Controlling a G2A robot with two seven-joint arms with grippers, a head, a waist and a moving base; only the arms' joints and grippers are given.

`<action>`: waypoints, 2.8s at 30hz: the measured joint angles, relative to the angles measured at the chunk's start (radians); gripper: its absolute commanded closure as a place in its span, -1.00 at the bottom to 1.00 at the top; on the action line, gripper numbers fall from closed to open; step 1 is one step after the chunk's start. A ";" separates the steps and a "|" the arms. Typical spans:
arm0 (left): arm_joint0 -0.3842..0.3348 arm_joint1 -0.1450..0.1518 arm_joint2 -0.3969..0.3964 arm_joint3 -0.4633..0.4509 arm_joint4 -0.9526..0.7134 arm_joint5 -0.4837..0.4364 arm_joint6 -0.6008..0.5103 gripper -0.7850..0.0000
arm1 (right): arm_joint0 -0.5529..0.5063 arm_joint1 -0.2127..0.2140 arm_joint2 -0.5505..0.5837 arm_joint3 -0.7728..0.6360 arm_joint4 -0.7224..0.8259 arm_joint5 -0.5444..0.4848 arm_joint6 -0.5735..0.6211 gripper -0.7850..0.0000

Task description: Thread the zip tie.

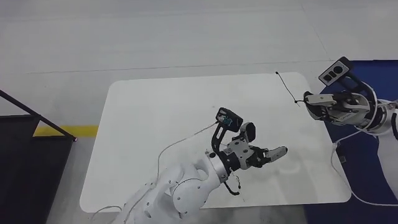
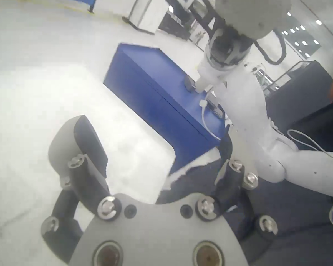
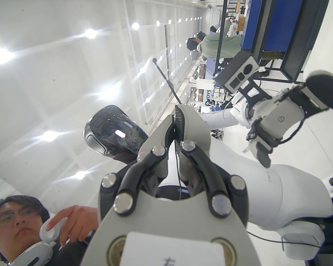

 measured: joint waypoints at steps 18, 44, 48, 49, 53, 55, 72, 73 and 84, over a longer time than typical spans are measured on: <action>0.017 -0.049 0.047 0.012 -0.098 -0.067 0.299 -1.00 | -0.063 -0.009 -0.019 -0.056 -0.022 -0.082 -0.043 1.00; 0.041 -0.097 -0.035 0.025 -0.068 -0.041 0.312 -0.72 | -0.090 -0.011 -0.021 -0.077 -0.034 -0.103 -0.049 1.00; 0.059 -0.098 -0.036 0.020 -0.060 -0.056 0.296 -0.58 | -0.090 -0.011 -0.021 -0.077 -0.034 -0.103 -0.049 1.00; 0.062 -0.099 -0.036 0.020 -0.059 -0.059 0.296 -0.55 | -0.090 -0.011 -0.021 -0.077 -0.034 -0.103 -0.049 1.00; 0.057 -0.108 -0.033 0.028 -0.076 -0.073 0.301 0.02 | -0.090 -0.011 -0.021 -0.077 -0.034 -0.103 -0.049 1.00; 0.049 -0.113 -0.032 0.035 -0.080 -0.074 0.302 0.07 | -0.090 -0.011 -0.021 -0.077 -0.034 -0.103 -0.049 1.00; 0.049 -0.135 -0.042 0.045 -0.068 -0.099 0.288 0.22 | -0.090 -0.011 -0.021 -0.077 -0.034 -0.103 -0.049 1.00; 0.051 -0.135 -0.043 0.044 -0.066 -0.104 0.288 0.22 | -0.090 -0.011 -0.021 -0.077 -0.034 -0.103 -0.049 1.00; 0.070 -0.142 -0.051 0.037 -0.050 -0.132 0.281 0.50 | -0.090 -0.011 -0.021 -0.077 -0.034 -0.103 -0.049 1.00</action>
